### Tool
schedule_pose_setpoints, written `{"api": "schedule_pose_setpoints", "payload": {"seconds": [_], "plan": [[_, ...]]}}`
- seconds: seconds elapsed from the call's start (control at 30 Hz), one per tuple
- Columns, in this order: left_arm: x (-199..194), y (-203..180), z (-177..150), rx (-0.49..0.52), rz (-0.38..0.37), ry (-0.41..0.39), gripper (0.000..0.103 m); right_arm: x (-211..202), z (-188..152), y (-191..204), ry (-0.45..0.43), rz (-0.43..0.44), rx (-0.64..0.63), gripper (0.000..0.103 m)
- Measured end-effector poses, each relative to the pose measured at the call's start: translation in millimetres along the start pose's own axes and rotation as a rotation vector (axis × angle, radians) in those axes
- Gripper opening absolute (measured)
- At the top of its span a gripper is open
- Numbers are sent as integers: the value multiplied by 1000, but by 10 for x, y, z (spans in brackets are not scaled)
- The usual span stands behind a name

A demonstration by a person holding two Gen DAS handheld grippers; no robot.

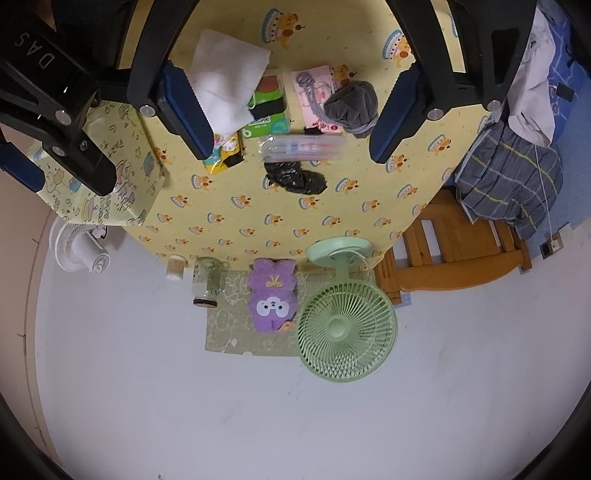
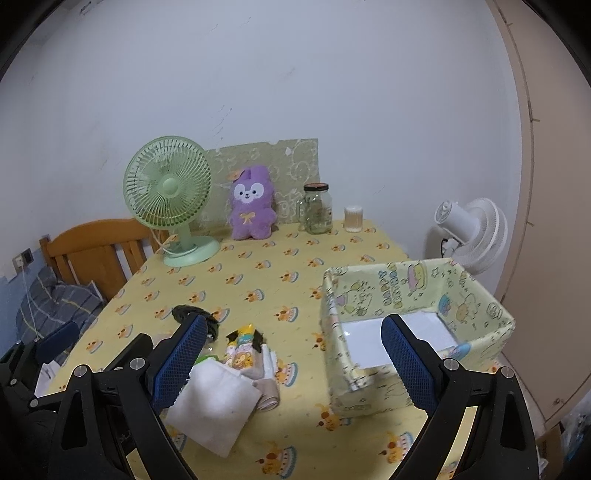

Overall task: Organize soft objects
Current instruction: 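Grasp the grey scrunchie bundle with the left tool while the right tool grasps the white towel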

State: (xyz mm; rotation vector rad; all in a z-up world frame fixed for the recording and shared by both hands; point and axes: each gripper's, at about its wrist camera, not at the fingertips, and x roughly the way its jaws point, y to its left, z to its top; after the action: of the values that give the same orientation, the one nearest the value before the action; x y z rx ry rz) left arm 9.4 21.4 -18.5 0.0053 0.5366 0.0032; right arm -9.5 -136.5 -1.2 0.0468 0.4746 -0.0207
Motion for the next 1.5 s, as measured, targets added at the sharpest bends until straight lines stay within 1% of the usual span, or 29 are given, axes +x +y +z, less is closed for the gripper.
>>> {"api": "schedule_pose_setpoints", "payload": {"seconds": [0.1,0.27,0.53,0.63,0.77,1.03,1.1,1.23,1.27,1.3,1.37,1.4,1.43,1.5], "plan": [[43,72,-47,-5,-22,16,86,21,-62,46,-2,13,19,95],[170,159,-144,-2,-30,52,83,127,-169,131,16,11,34,95],[344,281,-309,-11,-36,106,82,296,-326,273,46,16,-3,95],[408,321,-357,-16,-38,130,81,368,-360,313,75,27,-11,95],[494,352,-407,-19,-37,162,78,475,-400,383,109,44,-28,94],[659,386,-478,-11,-7,203,76,690,-484,469,185,70,-35,91],[692,390,-497,-8,-6,217,74,748,-506,485,210,78,-33,85],[759,380,-539,2,0,238,73,872,-554,501,263,89,-28,82],[769,374,-548,5,4,240,73,901,-571,505,277,96,-26,80],[778,364,-553,9,5,242,73,925,-577,505,286,103,-23,76],[785,342,-553,17,9,242,73,974,-595,518,310,121,-12,71],[790,338,-551,19,10,242,73,984,-596,528,315,126,-13,65],[794,335,-552,21,11,242,73,989,-596,546,317,133,-18,61],[799,335,-553,24,13,243,73,983,-591,587,316,143,-35,45]]}}
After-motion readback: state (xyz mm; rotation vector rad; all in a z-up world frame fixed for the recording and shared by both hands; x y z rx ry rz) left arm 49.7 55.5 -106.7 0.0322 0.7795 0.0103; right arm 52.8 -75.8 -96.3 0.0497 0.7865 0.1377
